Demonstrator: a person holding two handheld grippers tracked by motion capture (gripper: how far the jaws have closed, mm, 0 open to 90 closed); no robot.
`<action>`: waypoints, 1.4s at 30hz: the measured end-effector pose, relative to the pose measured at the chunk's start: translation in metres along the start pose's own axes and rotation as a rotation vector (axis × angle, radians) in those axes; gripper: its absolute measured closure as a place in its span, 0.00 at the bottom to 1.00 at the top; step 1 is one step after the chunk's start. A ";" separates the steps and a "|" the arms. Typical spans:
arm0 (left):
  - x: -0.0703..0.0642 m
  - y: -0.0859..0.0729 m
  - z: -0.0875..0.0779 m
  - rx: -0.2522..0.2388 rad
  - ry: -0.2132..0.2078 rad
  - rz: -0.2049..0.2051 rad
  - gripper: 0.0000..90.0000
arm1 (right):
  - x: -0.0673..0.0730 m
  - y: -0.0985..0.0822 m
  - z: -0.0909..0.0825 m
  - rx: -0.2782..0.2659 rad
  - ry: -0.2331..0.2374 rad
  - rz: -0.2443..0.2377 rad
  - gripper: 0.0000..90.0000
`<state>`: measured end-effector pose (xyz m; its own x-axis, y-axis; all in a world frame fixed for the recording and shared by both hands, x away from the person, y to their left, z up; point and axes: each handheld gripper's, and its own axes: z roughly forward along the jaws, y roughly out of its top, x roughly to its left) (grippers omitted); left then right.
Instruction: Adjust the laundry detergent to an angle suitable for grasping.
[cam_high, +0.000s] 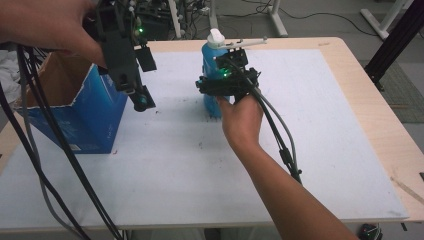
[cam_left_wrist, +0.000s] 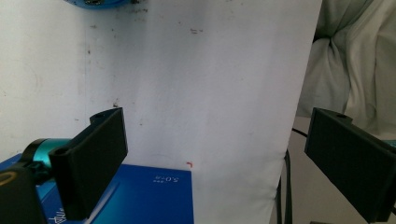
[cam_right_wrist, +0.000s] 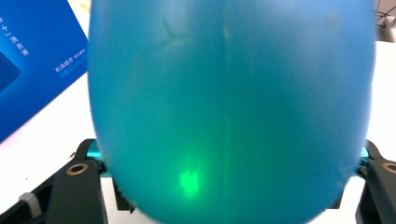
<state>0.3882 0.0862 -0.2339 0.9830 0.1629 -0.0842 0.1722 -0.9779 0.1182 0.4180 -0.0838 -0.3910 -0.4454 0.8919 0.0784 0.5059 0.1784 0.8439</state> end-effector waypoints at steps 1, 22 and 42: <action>0.000 0.000 0.000 -0.001 0.000 -0.001 0.07 | 0.000 0.000 0.000 -0.001 0.003 0.006 0.29; 0.001 0.000 0.002 0.005 -0.005 -0.006 0.07 | 0.000 -0.001 0.002 -0.012 -0.005 -0.019 0.44; 0.002 -0.001 0.003 0.005 -0.006 -0.008 0.07 | 0.000 0.000 0.001 -0.012 0.010 -0.024 0.49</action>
<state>0.3896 0.0876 -0.2367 0.9812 0.1703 -0.0908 0.1800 -0.9772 0.1128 0.4190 -0.0829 -0.3915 -0.4650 0.8831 0.0632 0.4858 0.1948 0.8521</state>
